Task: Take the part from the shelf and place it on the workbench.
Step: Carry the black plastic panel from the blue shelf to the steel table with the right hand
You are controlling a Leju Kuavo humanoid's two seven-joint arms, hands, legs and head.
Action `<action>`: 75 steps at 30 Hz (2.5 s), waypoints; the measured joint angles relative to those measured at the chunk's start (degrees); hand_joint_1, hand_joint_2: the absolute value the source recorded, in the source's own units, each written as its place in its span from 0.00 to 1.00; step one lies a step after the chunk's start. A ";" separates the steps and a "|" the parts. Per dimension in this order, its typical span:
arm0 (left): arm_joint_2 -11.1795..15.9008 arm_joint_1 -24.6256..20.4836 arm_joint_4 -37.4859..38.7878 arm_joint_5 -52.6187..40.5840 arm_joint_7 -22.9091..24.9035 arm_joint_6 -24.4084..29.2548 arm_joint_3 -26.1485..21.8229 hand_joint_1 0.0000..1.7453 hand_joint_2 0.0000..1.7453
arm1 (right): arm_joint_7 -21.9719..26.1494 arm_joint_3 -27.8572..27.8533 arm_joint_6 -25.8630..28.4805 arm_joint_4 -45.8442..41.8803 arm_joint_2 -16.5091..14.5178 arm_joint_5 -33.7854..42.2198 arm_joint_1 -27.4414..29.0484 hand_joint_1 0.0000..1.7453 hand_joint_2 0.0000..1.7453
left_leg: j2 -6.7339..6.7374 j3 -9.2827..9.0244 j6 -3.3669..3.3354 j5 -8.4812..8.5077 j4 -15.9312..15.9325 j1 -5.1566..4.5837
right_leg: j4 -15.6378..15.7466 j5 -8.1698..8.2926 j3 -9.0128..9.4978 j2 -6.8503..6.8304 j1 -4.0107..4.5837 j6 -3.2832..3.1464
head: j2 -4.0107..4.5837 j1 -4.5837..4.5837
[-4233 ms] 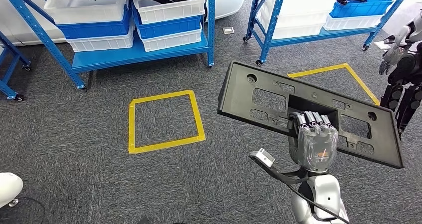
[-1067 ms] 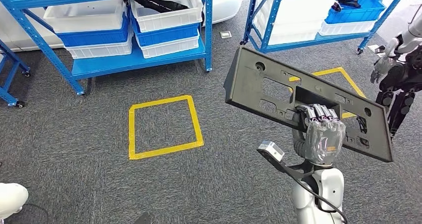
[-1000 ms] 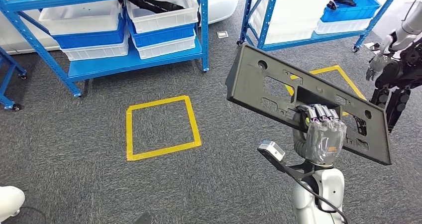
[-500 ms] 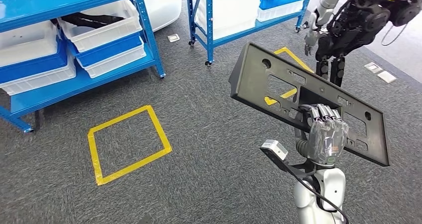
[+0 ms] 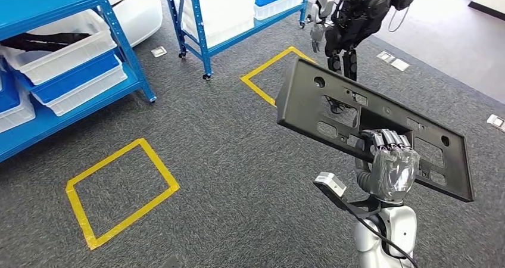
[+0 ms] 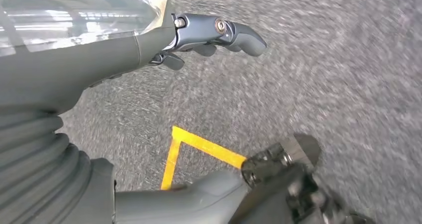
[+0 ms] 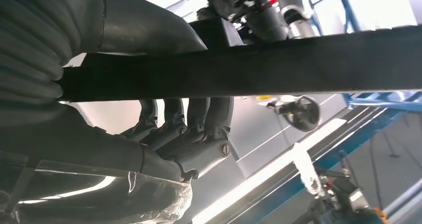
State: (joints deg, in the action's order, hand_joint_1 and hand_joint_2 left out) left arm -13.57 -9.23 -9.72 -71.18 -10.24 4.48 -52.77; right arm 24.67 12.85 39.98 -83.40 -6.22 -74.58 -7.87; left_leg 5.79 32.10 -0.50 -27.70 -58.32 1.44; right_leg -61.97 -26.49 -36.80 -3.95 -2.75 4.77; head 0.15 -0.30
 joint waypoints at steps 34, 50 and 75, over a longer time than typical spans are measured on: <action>-0.42 0.19 0.02 1.76 0.48 0.70 -0.60 0.00 1.00 | -0.51 1.28 0.00 3.83 -1.56 0.44 -3.11 1.00 1.00 | 0.80 -0.37 -0.21 -0.05 0.37 -1.26 | 3.93 1.15 1.96 1.58 1.87 -2.48 | 0.00 0.19; -0.40 0.34 0.03 2.13 0.42 0.92 -0.98 0.00 1.00 | -0.71 2.32 0.00 5.28 -1.87 0.52 -3.94 1.00 1.00 | -9.15 0.15 -0.11 -0.35 -0.55 -0.33 | 3.93 2.85 0.41 11.55 1.30 -2.54 | 0.00 0.50; -0.50 0.32 0.03 2.93 0.43 0.98 -1.81 0.00 1.00 | -0.03 2.97 0.00 7.25 -2.29 1.01 -5.15 1.00 1.00 | -7.30 4.61 0.64 -2.60 -8.97 -0.57 | 4.40 1.49 2.81 8.69 1.71 -4.39 | 0.00 0.72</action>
State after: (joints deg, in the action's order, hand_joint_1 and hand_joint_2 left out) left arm -14.06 -8.92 -9.69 -68.25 -9.81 5.46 -54.58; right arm 24.63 15.82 39.98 -76.14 -8.51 -73.58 -13.02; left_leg -1.51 36.71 0.15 -30.30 -67.29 0.87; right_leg -57.57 -25.00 -33.99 4.74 -1.04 0.38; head 0.15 0.42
